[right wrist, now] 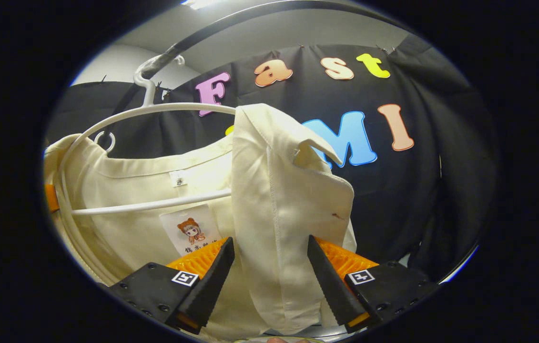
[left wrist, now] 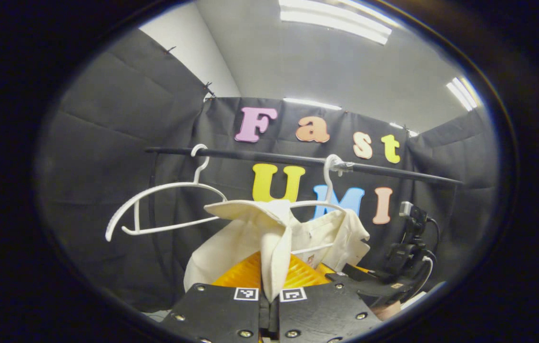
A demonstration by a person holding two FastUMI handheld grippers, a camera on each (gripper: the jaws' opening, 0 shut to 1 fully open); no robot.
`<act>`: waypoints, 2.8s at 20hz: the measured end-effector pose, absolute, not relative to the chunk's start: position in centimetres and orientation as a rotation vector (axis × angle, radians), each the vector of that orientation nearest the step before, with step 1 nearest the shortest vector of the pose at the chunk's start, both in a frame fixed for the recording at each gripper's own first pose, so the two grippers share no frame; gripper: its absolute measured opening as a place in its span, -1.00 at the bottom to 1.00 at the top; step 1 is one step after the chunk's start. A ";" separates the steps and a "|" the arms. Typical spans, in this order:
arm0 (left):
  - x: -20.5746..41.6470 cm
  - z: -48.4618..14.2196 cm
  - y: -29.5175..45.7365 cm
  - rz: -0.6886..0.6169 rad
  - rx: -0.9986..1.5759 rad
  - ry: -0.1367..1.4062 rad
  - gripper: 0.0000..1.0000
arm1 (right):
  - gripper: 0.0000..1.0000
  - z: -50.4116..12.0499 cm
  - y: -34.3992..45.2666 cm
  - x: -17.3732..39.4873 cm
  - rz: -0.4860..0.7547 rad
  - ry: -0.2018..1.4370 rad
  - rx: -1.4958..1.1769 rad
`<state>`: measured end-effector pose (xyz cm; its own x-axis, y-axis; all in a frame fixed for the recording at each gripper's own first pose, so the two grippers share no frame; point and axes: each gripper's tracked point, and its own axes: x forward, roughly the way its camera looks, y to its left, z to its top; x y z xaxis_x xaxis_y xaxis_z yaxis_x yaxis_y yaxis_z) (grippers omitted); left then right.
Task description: Grasp the clothes on the hanger with both hands and then place them into the laundry hamper below.
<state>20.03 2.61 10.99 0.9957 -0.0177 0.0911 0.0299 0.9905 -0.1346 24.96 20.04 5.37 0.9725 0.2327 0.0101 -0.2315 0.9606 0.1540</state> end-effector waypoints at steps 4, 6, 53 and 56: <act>20.2 10.3 2.5 -0.016 -0.148 -0.073 -0.98 | 0.93 5.5 20.5 26.2 0.214 -0.004 0.142; 20.2 10.2 2.6 -0.012 -0.143 -0.072 -0.99 | 0.67 5.7 20.0 26.8 0.202 -0.006 0.141; 24.2 6.8 14.8 0.141 -0.337 -0.064 -0.98 | -0.97 7.3 6.7 35.4 0.023 -0.128 -0.053; 22.7 5.6 15.7 0.160 -0.326 -0.050 -0.98 | -0.97 6.7 7.6 34.4 0.044 -0.118 -0.070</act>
